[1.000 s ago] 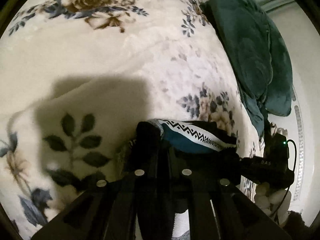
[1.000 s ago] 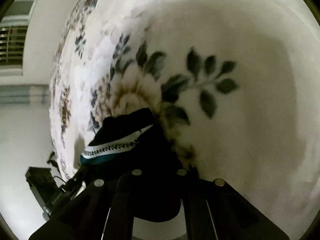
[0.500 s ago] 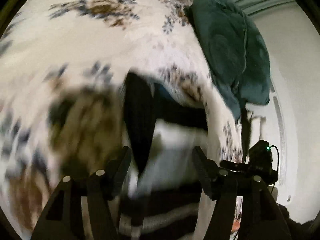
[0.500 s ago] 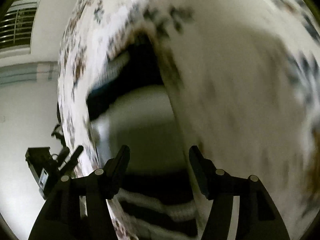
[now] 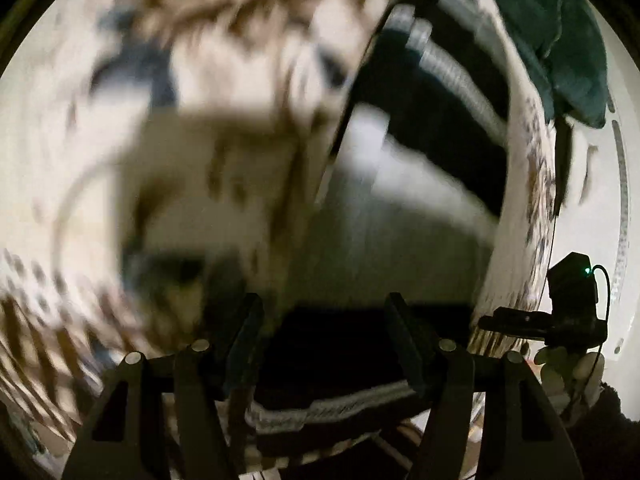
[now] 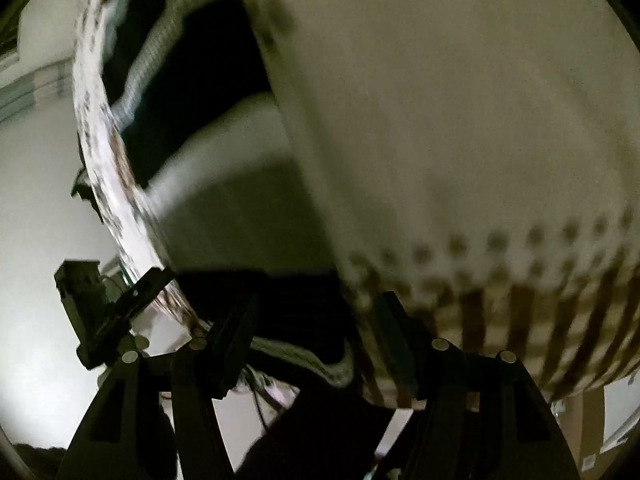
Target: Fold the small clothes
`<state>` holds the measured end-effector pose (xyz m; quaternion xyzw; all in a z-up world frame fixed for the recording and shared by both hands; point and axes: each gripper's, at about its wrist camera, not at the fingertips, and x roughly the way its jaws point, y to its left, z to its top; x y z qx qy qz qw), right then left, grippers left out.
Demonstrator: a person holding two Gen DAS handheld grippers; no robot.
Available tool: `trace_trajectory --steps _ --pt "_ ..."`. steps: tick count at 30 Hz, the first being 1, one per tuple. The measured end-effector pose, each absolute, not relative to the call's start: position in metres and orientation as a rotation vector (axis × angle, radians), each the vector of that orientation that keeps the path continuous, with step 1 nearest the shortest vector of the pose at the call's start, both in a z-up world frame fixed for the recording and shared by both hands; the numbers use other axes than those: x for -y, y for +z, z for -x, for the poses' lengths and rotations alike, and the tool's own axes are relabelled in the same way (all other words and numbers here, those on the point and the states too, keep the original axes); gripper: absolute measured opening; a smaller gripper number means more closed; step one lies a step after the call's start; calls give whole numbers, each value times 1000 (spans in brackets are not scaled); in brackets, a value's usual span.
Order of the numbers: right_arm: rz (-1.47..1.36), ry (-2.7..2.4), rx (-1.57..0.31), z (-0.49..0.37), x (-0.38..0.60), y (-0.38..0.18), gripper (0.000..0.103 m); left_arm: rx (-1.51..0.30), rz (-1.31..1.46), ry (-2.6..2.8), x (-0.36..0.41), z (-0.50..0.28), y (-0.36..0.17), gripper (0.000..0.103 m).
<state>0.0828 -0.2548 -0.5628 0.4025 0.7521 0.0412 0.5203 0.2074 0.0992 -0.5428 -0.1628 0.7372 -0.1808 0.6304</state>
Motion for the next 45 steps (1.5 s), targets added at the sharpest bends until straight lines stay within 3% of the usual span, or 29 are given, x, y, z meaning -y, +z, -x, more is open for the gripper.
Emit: trace_trajectory --steps 5,12,13,14,17,29,37,45 --pt "-1010 174 -1845 -41 226 -593 64 -1747 409 -483 -94 -178 -572 61" --pt "-1081 209 -1825 -27 203 -610 64 -1714 415 -517 -77 -171 -571 60" --pt "-1085 211 -1820 -28 201 -610 64 -1701 420 -523 -76 -170 -568 49" --pt "-1081 215 -1817 -28 198 -609 63 -1696 412 -519 -76 -166 -568 11" --pt "-1070 200 -1801 -26 195 -603 12 -1688 434 -516 -77 -163 -562 11" --pt "-1128 223 -1584 -64 231 -516 10 -1559 690 -574 -82 -210 -489 10" --pt "-1049 224 -1348 -210 276 -463 10 -1391 769 -616 -43 -337 -465 11" --pt "-1012 145 -1270 -362 320 -474 10 -1352 788 -597 -13 -488 -486 11"
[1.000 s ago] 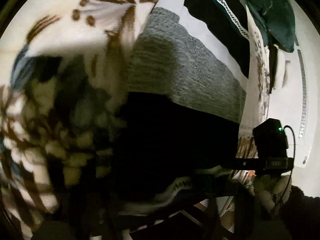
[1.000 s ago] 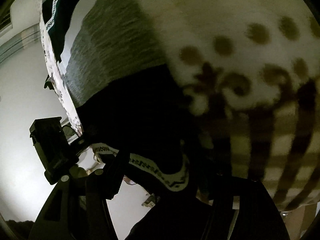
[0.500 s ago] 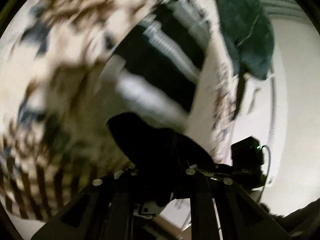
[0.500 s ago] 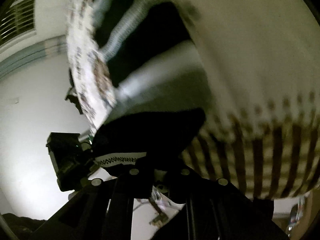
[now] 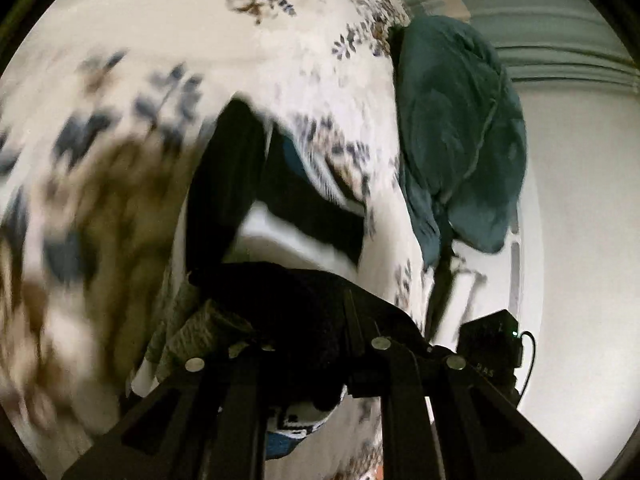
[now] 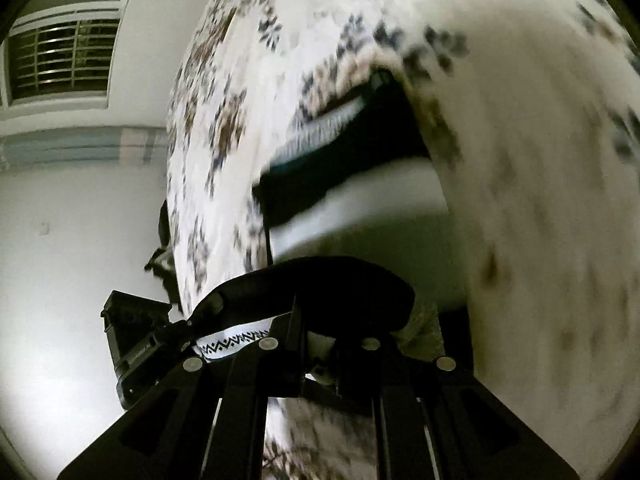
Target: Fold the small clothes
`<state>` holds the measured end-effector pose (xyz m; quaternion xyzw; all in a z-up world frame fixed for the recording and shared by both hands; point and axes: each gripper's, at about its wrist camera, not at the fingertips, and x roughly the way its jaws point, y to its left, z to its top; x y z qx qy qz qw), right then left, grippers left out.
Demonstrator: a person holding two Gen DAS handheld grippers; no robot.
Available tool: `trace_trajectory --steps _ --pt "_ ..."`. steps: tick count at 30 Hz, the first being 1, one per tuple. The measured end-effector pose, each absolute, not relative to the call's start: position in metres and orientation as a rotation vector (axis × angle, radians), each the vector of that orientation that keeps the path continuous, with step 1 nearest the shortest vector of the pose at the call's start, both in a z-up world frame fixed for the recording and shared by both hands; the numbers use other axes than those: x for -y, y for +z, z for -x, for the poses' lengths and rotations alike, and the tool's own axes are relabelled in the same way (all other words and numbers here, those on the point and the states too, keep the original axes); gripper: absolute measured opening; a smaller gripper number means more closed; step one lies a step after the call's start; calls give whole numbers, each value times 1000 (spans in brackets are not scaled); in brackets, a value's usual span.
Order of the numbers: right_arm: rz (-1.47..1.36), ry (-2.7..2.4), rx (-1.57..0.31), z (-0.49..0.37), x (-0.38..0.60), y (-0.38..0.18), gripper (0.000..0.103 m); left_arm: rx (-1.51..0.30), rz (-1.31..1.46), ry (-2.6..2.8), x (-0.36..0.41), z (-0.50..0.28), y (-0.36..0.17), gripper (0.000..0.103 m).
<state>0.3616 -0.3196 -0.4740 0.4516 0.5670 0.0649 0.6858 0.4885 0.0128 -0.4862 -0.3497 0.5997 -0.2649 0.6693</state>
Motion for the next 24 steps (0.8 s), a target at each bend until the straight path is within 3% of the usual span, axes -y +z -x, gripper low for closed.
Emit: trace_trajectory --steps 4,5,7,8,9,10,12,14,24 --pt "-1031 96 -1248 -426 338 -485 10 -1381 845 -598 -4 -548 -507 14" --pt "-1055 94 -1242 -441 343 -489 10 -1376 859 -596 -2 -557 -507 20" --pt "-1120 86 -1229 -457 356 -498 13 -1363 888 -611 -1 -575 -509 44" --pt "-1160 84 -1216 -466 360 -503 14 -1358 910 -622 -1 -582 -511 64" --pt "-1183 81 -1206 -472 363 -505 17 -1357 929 -626 -1 -587 -512 68" --pt "-1207 82 -1194 -478 366 -508 21 -1359 964 -625 -2 -592 -517 68" --pt "-1235 81 -1173 -484 369 -510 49 -1372 1004 -617 -1 -601 -524 68" --pt "-1232 78 -1127 -482 371 -505 62 -1373 1017 -610 -6 -601 -528 68" --pt "-1202 64 -1110 -452 375 -505 64 -1279 1269 -607 -32 -620 -537 72"
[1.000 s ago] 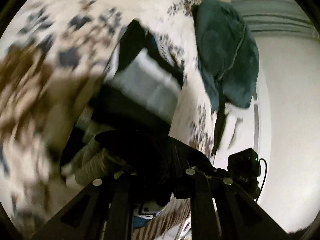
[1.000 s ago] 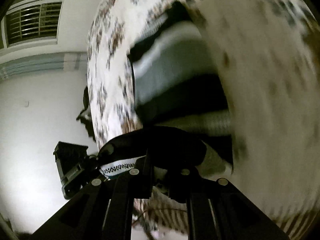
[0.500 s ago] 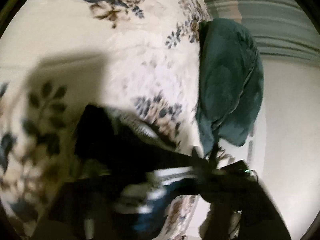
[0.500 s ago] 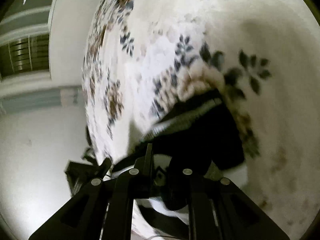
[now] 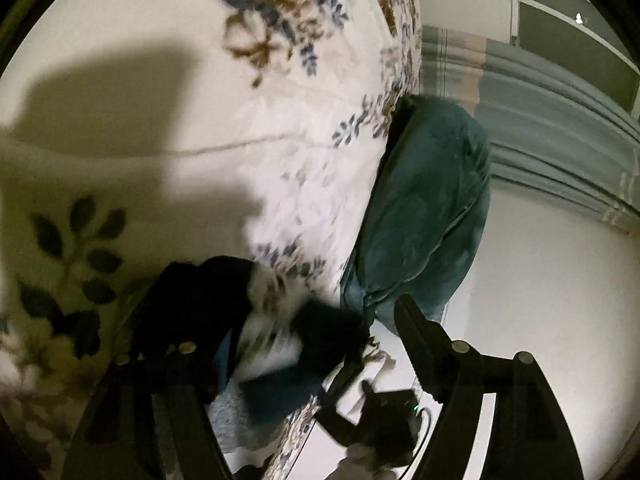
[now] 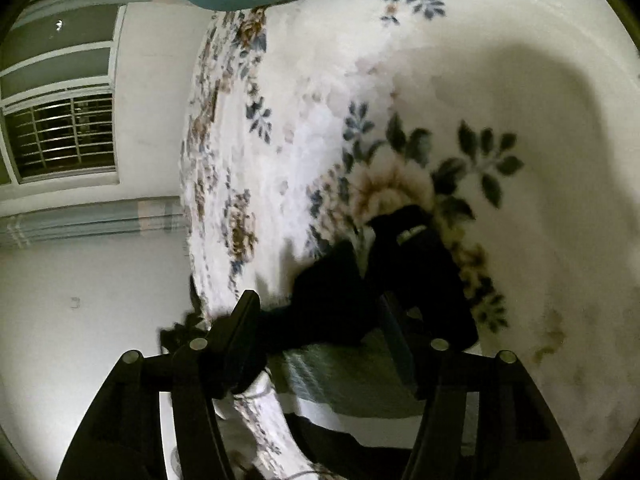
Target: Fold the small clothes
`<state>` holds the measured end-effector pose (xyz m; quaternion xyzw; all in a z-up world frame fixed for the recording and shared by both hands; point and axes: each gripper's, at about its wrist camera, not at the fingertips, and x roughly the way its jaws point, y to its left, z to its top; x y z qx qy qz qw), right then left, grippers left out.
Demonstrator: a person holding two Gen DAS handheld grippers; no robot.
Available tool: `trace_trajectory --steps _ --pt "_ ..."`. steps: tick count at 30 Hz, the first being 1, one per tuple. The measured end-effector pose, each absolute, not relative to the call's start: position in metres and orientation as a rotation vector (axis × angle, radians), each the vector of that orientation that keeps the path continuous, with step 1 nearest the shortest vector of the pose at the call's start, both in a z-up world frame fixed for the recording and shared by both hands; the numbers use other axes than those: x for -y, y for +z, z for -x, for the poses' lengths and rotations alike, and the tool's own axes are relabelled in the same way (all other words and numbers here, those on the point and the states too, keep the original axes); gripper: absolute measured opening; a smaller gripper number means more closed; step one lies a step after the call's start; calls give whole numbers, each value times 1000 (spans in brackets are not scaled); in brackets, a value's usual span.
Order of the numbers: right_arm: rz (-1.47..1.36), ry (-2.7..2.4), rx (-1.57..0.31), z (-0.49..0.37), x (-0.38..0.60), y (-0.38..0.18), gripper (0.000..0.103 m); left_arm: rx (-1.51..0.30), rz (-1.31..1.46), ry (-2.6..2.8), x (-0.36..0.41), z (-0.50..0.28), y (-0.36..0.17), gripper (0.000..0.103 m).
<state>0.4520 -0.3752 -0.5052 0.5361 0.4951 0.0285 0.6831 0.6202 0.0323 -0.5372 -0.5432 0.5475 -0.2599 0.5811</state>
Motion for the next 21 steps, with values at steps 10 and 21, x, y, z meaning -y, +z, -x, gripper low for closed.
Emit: trace_trajectory --steps 10,21 --pt "-884 -11 -1249 -445 372 -503 67 -1186 806 -515 -70 -553 -473 72" --pt "-763 94 -1343 -464 383 -509 72 -1383 894 -319 -64 -375 -534 71"
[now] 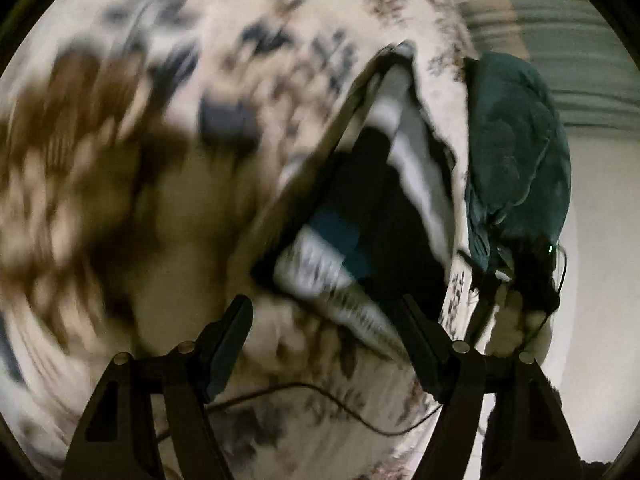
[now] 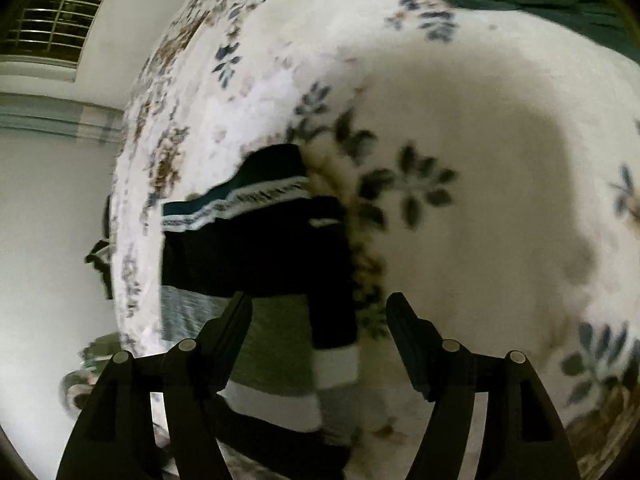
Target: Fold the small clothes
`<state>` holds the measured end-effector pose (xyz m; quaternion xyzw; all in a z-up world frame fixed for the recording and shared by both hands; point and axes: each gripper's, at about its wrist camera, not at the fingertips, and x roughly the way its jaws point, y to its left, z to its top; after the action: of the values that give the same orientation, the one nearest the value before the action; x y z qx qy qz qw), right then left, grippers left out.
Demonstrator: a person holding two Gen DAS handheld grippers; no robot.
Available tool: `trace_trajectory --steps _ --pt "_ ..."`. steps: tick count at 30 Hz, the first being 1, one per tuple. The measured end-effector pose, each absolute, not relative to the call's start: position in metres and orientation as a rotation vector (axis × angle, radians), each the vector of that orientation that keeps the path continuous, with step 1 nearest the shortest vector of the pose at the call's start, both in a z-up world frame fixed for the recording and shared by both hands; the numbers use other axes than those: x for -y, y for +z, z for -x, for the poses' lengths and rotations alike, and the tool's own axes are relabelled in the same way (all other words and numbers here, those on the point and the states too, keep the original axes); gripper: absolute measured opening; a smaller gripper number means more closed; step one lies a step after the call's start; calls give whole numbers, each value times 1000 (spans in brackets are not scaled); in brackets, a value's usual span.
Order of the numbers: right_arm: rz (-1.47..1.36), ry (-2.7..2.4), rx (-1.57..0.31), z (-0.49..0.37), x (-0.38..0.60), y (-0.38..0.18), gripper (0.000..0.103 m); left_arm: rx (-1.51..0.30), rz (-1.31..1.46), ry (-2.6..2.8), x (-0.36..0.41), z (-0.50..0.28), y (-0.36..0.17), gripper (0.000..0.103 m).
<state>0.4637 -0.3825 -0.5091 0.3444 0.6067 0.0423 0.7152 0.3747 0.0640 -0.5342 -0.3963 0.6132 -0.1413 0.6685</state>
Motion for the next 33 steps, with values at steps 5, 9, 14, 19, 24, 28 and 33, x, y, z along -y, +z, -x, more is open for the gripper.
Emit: trace_trajectory --steps 5,9,14,19,24,28,33 --pt "-816 120 -1390 -507 367 -532 71 -1379 875 -317 -44 -377 -542 72" --pt "-764 64 -1478 -523 350 -556 16 -1370 883 -314 -34 -388 -546 72" --pt "-657 -30 -1338 -508 348 -515 11 -1361 901 -313 -26 -392 -553 72" --pt "-588 -44 -1421 -508 348 -528 13 -1366 944 -308 -22 -391 -568 72" --pt "-746 73 -1390 -518 373 -537 78 -1300 1045 -317 -19 -397 -584 78" --pt "-938 206 -1427 -529 383 -573 83 -1227 1136 -282 -19 -402 -590 81" --pt "-950 333 -1489 -543 365 -602 83 -1123 1207 -224 -20 -406 -585 47"
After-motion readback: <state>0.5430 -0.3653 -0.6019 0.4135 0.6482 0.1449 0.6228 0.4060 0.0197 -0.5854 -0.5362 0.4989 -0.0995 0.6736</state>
